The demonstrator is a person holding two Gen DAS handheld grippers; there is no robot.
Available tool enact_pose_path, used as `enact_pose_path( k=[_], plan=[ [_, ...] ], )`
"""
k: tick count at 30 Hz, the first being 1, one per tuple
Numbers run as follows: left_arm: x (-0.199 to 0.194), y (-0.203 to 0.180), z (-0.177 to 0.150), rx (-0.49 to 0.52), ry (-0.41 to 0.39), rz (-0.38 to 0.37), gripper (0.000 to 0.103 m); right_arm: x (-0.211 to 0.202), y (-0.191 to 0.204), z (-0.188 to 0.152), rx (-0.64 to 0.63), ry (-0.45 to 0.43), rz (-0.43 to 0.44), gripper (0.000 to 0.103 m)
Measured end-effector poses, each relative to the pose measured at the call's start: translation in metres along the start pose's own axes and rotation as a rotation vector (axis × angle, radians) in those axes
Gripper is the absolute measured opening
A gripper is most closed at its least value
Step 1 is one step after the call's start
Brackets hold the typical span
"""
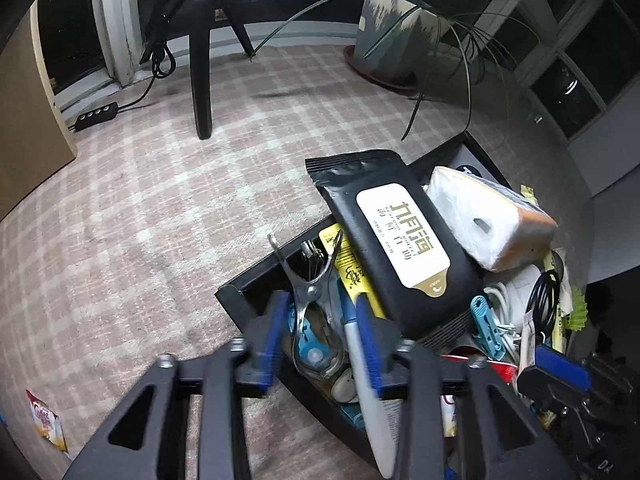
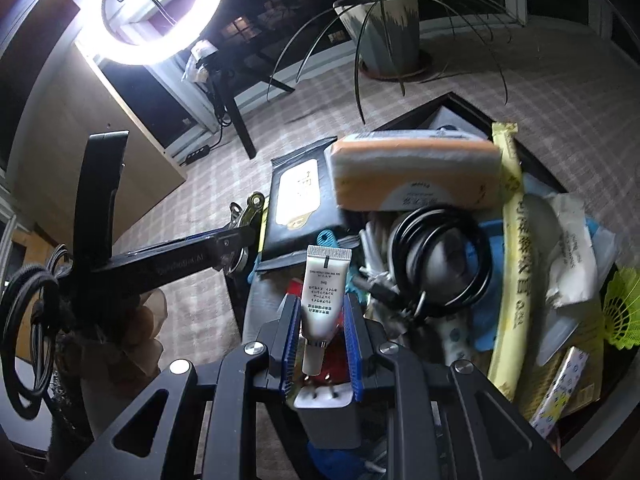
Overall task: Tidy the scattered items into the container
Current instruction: 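Open both tools to drop clip and tube into the box, then move both tools to the grey printed pouch and close the right tool on it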
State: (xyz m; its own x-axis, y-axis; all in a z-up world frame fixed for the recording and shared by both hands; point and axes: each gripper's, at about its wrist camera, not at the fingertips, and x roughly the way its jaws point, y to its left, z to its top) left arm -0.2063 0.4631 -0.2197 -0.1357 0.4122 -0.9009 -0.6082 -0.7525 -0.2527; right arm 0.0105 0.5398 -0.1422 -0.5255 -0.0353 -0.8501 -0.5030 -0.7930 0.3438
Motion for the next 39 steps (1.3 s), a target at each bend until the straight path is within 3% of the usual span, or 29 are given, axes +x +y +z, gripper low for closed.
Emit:
enact_pose_path(
  k=[1, 5, 12, 21, 25, 29, 35, 39],
  plan=[
    [-0.002, 0.000, 0.000, 0.001, -0.006, 0.002, 0.053, -0.001, 0.000, 0.001, -0.001, 0.001, -0.008, 0.021],
    [-0.014, 0.006, 0.002, -0.003, -0.029, 0.003, 0.053, -0.007, 0.001, 0.003, 0.009, -0.010, -0.013, 0.034],
    [-0.043, 0.029, -0.010, -0.006, -0.065, 0.034, 0.053, -0.011, 0.012, 0.003, -0.002, -0.013, -0.010, 0.035],
    [-0.095, 0.119, -0.064, -0.065, -0.091, 0.159, 0.061, -0.001, 0.059, -0.007, -0.089, 0.021, 0.060, 0.035],
    [-0.116, 0.171, -0.104, -0.122, -0.077, 0.212, 0.069, 0.019, 0.091, -0.014, -0.126, 0.078, 0.121, 0.039],
    [-0.123, 0.211, -0.144, -0.163, -0.042, 0.256, 0.069, 0.045, 0.125, -0.027, -0.165, 0.147, 0.164, 0.039],
    [-0.120, 0.256, -0.198, -0.276, 0.007, 0.236, 0.069, 0.094, 0.174, -0.056, -0.192, 0.287, 0.252, 0.039],
    [-0.110, 0.262, -0.220, -0.279, 0.039, 0.226, 0.069, 0.127, 0.203, -0.075, -0.180, 0.375, 0.309, 0.039]
  ],
)
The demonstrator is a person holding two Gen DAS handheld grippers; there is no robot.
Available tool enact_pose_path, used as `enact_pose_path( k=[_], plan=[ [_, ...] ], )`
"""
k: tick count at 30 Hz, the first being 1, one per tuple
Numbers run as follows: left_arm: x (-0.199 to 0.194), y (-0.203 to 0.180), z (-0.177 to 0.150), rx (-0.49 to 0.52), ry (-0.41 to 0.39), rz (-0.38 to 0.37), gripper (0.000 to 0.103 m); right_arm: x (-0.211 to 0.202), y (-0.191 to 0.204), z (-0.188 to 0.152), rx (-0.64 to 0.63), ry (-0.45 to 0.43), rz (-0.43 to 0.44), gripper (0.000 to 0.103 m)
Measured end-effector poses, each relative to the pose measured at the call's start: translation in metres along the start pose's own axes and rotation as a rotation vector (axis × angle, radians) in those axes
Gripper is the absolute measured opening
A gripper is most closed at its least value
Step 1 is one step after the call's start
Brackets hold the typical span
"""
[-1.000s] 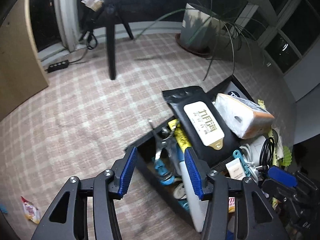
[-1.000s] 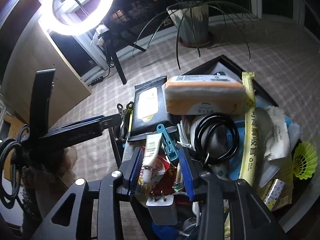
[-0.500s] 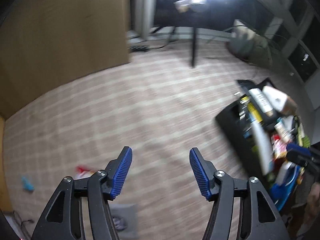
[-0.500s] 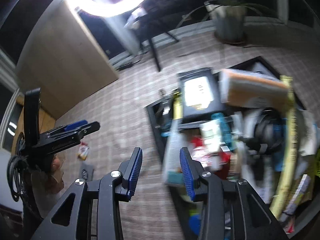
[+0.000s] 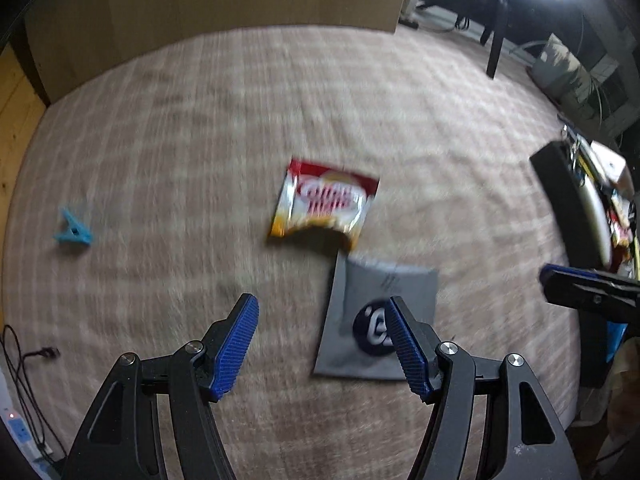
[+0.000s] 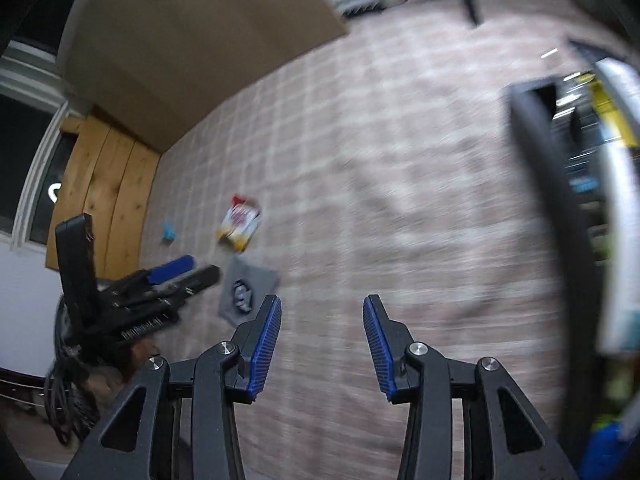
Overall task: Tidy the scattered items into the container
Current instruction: 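Move both tools to the grey printed pouch and close the right tool on it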
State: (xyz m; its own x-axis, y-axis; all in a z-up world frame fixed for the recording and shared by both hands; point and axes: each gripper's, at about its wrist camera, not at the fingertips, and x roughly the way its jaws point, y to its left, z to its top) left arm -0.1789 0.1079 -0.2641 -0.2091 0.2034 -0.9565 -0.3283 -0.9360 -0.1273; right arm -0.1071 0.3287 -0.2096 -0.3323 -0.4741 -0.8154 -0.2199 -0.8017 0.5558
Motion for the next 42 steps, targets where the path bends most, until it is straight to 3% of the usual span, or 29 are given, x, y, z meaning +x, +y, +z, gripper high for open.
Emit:
enact_pose_path(
  k=[8, 14, 16, 20, 26, 31, 37, 42],
  plan=[
    [0.009, -0.007, -0.019, 0.066, -0.003, 0.005, 0.070, 0.051, 0.024, -0.001, 0.009, 0.064, 0.021, 0.038],
    [0.006, -0.014, -0.026, 0.098, -0.017, -0.055, 0.070, 0.072, 0.027, -0.001, 0.048, 0.091, 0.032, 0.023],
    [0.004, -0.017, -0.029, 0.103, -0.021, -0.075, 0.064, 0.074, 0.029, -0.001, 0.054, 0.081, 0.036, 0.023],
    [0.002, -0.021, -0.031, 0.117, -0.028, -0.072, 0.060, 0.082, 0.028, -0.002, 0.087, 0.096, 0.073, 0.008],
    [0.003, -0.008, -0.023, 0.075, -0.033, -0.133, 0.058, 0.085, 0.022, -0.002, 0.135, 0.104, 0.115, 0.008],
    [0.000, -0.006, -0.026, 0.084, -0.027, -0.170, 0.042, 0.087, 0.028, 0.001, 0.118, 0.093, 0.127, 0.004],
    [-0.001, -0.007, -0.030, 0.082, -0.039, -0.153, 0.035, 0.085, 0.035, 0.000, 0.089, 0.081, 0.078, 0.001],
    [0.003, -0.008, -0.026, 0.079, -0.036, -0.159, 0.033, 0.084, 0.034, 0.003, 0.106, 0.069, 0.015, 0.015]
  ],
)
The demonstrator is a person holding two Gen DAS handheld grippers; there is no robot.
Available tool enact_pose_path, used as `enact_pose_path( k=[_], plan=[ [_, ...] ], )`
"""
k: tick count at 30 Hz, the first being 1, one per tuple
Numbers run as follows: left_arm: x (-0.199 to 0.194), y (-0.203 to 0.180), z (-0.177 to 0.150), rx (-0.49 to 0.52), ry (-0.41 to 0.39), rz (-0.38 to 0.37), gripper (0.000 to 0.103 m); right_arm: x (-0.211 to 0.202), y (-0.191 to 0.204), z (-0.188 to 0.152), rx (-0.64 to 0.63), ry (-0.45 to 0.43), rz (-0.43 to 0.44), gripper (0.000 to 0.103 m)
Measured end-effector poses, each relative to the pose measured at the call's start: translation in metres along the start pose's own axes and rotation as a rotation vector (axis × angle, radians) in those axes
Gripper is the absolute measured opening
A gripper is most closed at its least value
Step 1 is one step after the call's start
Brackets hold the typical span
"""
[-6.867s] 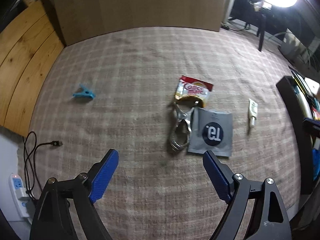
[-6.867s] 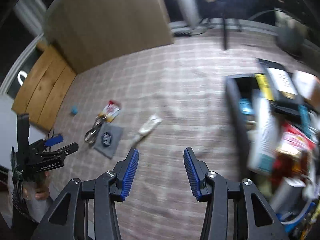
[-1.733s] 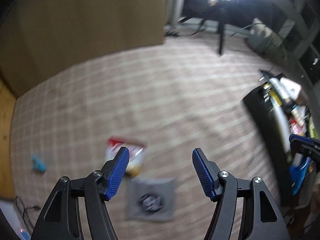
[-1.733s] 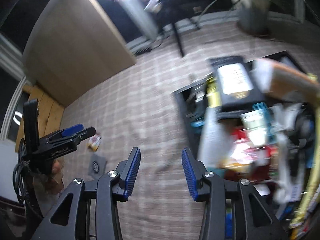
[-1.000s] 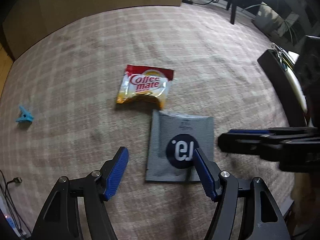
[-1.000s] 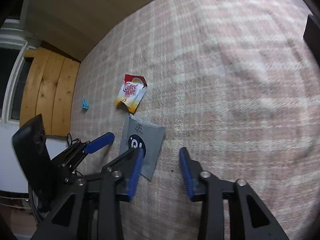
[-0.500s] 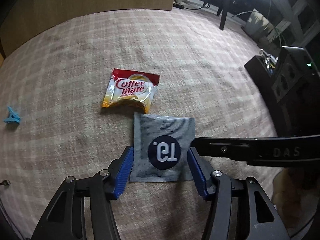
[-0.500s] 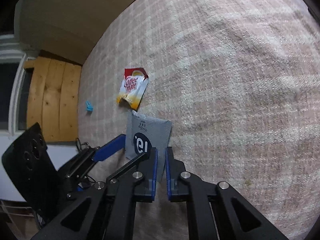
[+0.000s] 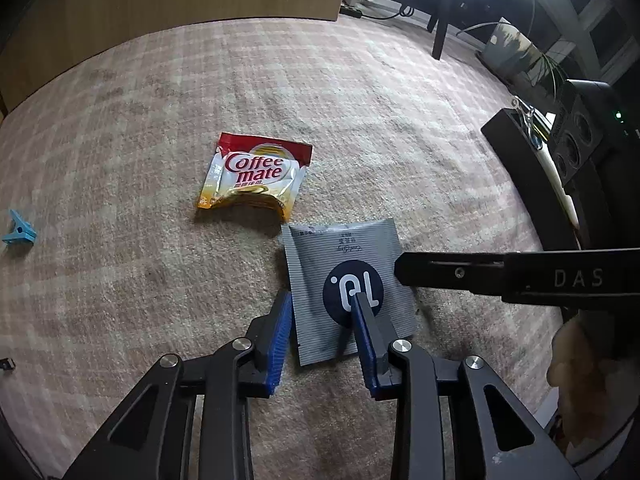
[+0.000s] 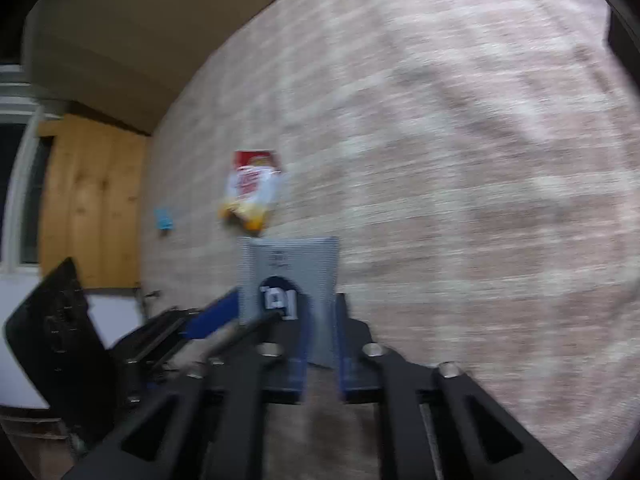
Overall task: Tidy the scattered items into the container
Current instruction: 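Move both tools to the grey printed pouch and close the right tool on it, then carry the grey pouch over the black box and open the right tool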
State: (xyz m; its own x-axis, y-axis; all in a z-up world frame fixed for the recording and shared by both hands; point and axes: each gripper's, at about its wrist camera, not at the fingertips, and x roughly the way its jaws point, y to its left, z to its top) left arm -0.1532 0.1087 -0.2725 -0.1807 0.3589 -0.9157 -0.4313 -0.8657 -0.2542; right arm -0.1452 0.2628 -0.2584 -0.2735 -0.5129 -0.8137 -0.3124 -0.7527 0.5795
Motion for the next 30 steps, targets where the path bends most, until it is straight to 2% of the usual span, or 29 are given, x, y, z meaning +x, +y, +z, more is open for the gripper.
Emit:
enact_pose_path(
  k=[5, 7, 9, 16, 22, 30],
  plan=[
    [0.002, -0.004, 0.002, 0.006, -0.002, 0.010, 0.031, 0.001, -0.004, -0.001, -0.023, 0.002, 0.029, 0.015],
    [0.002, -0.008, 0.002, 0.007, -0.003, 0.010, 0.026, 0.002, -0.005, 0.000, -0.020, 0.006, 0.034, 0.006],
    [0.001, -0.010, 0.000, 0.008, -0.005, 0.015, 0.022, 0.002, -0.006, -0.003, -0.016, 0.004, 0.038, 0.005],
    [-0.010, -0.027, 0.007, 0.020, -0.030, -0.025, 0.022, -0.027, -0.012, -0.006, -0.006, -0.049, 0.072, 0.002],
    [-0.017, -0.070, 0.028, 0.091, -0.064, -0.065, 0.022, -0.068, -0.025, -0.009, 0.002, -0.117, 0.076, 0.002],
    [-0.022, -0.156, 0.056, 0.230, -0.096, -0.153, 0.022, -0.154, -0.080, -0.020, 0.094, -0.271, 0.078, 0.002]
  ],
)
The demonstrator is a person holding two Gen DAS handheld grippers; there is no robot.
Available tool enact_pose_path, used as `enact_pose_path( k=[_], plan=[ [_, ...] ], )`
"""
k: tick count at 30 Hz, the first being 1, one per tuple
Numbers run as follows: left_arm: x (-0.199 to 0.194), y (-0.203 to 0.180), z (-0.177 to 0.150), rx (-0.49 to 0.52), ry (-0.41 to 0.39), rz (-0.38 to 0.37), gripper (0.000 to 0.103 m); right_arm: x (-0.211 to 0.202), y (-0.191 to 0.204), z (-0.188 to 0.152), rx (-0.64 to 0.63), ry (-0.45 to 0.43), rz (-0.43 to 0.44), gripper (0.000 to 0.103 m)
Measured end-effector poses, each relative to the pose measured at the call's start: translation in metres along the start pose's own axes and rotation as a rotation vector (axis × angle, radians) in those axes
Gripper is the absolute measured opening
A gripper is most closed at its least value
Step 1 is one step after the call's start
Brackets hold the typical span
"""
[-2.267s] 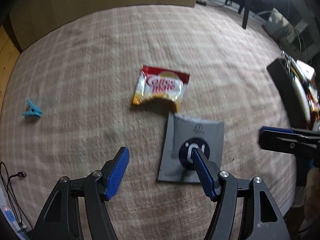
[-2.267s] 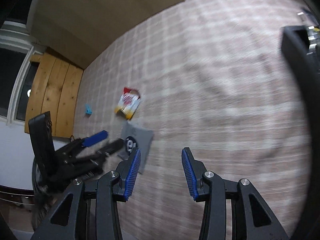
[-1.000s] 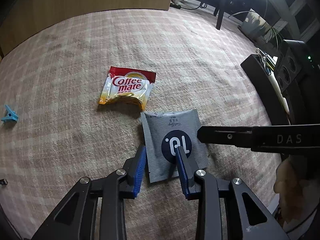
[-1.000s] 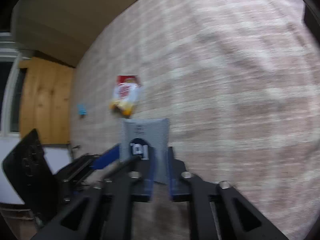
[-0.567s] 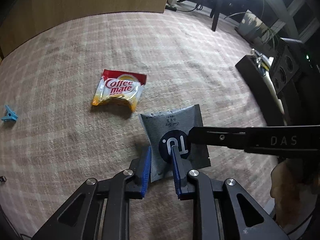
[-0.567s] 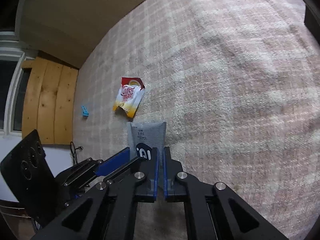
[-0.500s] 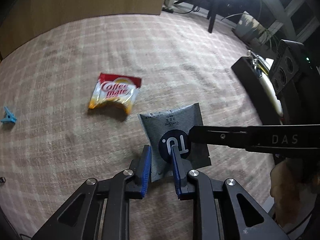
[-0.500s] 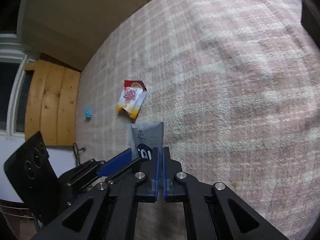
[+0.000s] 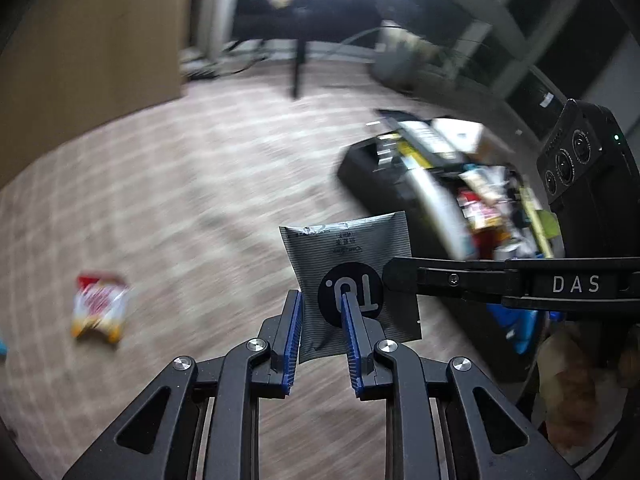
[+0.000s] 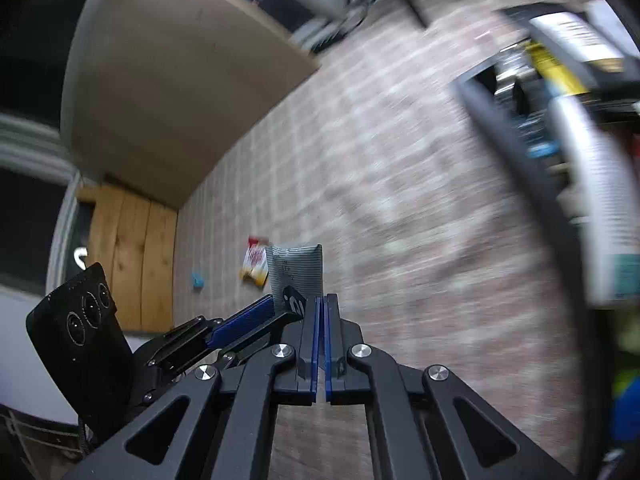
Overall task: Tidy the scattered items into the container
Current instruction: 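Carry the grey pouch over the black box and open the right tool, then move both tools back to the blue clothespin and Coffee-mate sachet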
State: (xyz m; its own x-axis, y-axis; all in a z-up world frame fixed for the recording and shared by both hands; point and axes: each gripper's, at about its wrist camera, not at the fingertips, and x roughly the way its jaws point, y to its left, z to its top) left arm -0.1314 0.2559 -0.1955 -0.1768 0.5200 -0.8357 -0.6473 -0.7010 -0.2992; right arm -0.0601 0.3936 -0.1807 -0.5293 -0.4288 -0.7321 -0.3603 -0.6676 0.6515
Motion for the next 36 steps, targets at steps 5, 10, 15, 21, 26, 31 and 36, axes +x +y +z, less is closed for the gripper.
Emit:
enact_pose_path(
  k=[5, 10, 15, 21, 26, 31, 36],
  plan=[
    [0.016, -0.070, 0.033, 0.109, -0.010, -0.066, 0.022, -0.058, -0.037, 0.008, 0.060, -0.108, -0.022, 0.002],
    [0.035, -0.140, 0.056, 0.210, -0.006, -0.129, 0.022, -0.122, -0.081, 0.012, 0.120, -0.209, -0.054, 0.002],
    [0.052, -0.196, 0.069, 0.300, 0.010, -0.151, 0.022, -0.169, -0.124, 0.012, 0.179, -0.285, -0.100, 0.001],
    [0.054, -0.220, 0.072, 0.336, 0.005, -0.139, 0.048, -0.200, -0.153, 0.013, 0.218, -0.321, -0.198, 0.015],
    [0.050, -0.203, 0.068, 0.324, -0.006, -0.085, 0.051, -0.209, -0.155, 0.009, 0.191, -0.351, -0.241, 0.031],
    [0.041, -0.161, 0.061, 0.255, -0.005, -0.020, 0.052, -0.202, -0.145, 0.008, 0.150, -0.332, -0.232, 0.032],
    [0.023, -0.098, 0.048, 0.157, -0.011, 0.062, 0.052, -0.175, -0.113, 0.012, 0.068, -0.288, -0.238, 0.033]
  ],
)
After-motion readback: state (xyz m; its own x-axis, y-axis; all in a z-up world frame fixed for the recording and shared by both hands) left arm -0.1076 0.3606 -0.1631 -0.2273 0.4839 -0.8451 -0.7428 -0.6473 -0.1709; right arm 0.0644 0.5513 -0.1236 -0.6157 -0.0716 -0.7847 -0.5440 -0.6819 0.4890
